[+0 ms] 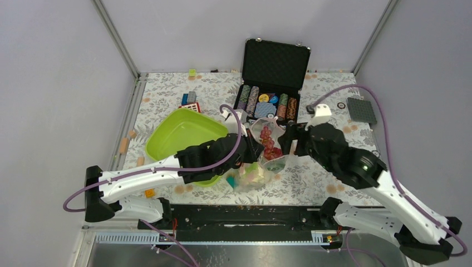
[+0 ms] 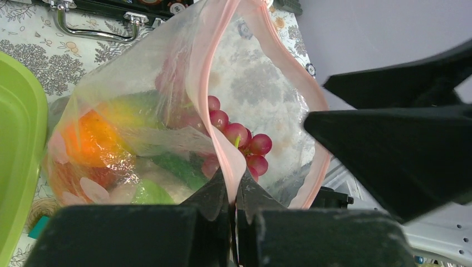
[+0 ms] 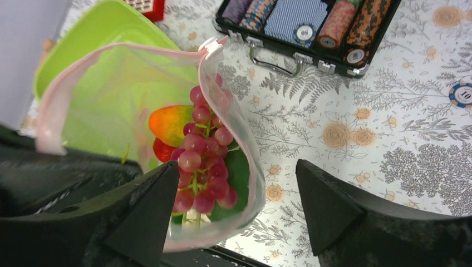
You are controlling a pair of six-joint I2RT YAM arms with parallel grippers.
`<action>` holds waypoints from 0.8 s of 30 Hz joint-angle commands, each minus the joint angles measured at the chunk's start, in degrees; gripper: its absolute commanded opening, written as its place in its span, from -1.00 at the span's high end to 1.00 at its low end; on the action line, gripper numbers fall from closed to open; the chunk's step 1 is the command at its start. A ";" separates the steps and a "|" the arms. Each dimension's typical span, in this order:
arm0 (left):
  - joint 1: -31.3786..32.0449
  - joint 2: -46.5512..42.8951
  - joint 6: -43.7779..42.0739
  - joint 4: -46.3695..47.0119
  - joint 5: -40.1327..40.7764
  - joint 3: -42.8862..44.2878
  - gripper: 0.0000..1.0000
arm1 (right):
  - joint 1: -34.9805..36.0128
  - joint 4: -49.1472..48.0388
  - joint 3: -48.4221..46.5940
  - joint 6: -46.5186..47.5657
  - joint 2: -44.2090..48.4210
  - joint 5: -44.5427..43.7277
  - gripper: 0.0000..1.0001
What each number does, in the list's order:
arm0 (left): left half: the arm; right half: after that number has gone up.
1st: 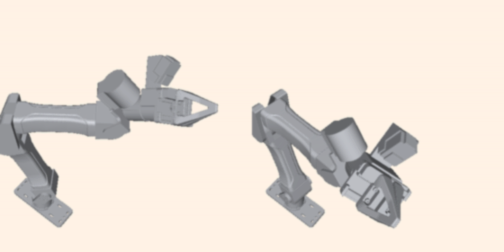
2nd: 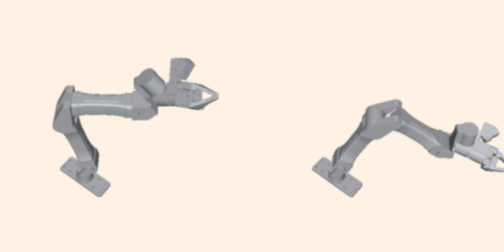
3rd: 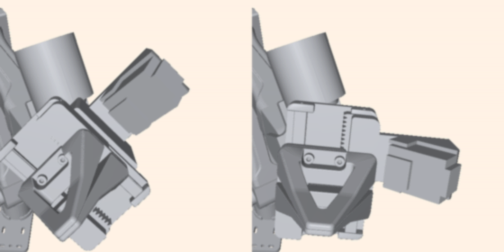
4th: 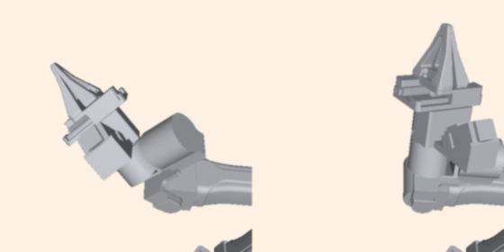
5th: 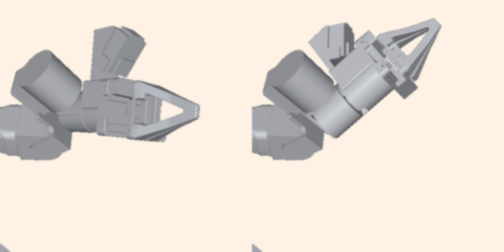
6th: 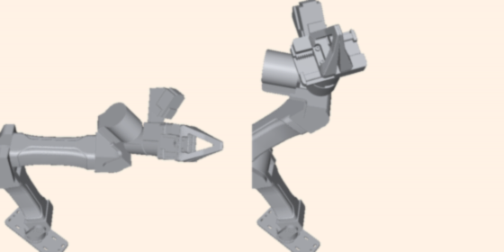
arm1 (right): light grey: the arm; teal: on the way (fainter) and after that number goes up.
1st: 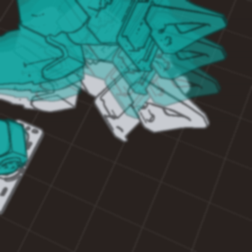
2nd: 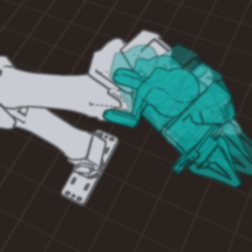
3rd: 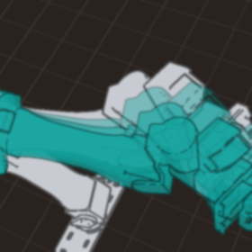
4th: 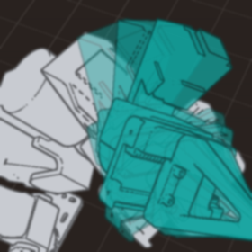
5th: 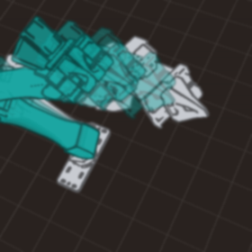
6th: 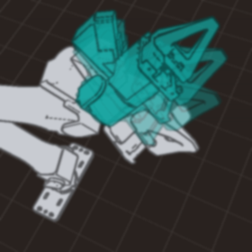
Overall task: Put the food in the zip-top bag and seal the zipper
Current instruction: Adjust the zipper food storage bag at the center of the board.
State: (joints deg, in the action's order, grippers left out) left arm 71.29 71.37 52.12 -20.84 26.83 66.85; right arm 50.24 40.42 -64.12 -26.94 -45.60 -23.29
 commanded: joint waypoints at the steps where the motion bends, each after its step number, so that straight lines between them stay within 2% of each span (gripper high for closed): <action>1: -0.18 -1.27 0.54 4.52 0.73 -0.73 1.00 | -0.23 -3.06 -0.86 -1.69 -4.87 -3.21 -0.58; 6: -0.18 -2.11 -1.42 6.58 -1.83 -1.23 1.00 | -0.41 -5.97 1.80 0.43 -7.07 -1.53 -0.14; 7: -0.18 -2.19 -1.71 6.81 -2.48 -1.33 1.00 | -0.47 -7.07 2.37 1.04 -7.14 -1.13 0.10; 9: -0.18 -2.20 -2.54 7.25 -3.70 -1.40 0.96 | -0.70 -10.02 3.28 3.84 -6.96 1.08 0.73; 10: -0.18 -2.27 -2.93 7.24 -4.40 -1.37 0.88 | -0.82 -10.95 3.42 5.22 -6.88 1.71 0.97; 11: -0.18 -2.48 -3.55 7.21 -5.33 -1.40 0.74 | -0.95 -11.71 3.39 6.81 -6.91 2.18 1.00; 13: -0.16 -3.77 -5.27 7.12 -7.86 -1.59 0.22 | -1.29 -12.60 3.24 10.52 -6.88 3.11 1.00; 14: -0.10 -4.83 -6.94 7.61 -9.55 -2.01 -0.14 | -1.71 -12.92 2.96 13.07 -6.74 4.57 1.00; 15: -0.10 -6.04 -9.72 7.83 -10.99 -2.28 -0.60 | -2.47 -13.19 2.64 16.20 -6.58 7.41 1.00; 16: -0.02 -7.44 -11.82 7.74 -12.49 -2.44 -0.93 | -3.92 -13.20 2.11 18.87 -6.35 10.55 1.00; 20: 0.23 -12.36 -18.61 3.36 -12.77 -1.23 -0.97 | -9.40 -13.68 -0.65 26.17 -6.43 26.72 1.00; 24: 0.25 -17.20 -25.27 -2.23 -9.28 0.53 -0.98 | -12.21 -12.77 -3.10 34.86 -7.08 34.93 1.00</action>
State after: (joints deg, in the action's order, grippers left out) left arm 71.31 58.81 36.16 -18.90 16.10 64.27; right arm 40.38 31.33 -62.13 -3.55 -52.86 -1.96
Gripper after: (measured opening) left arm 0.985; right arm 0.020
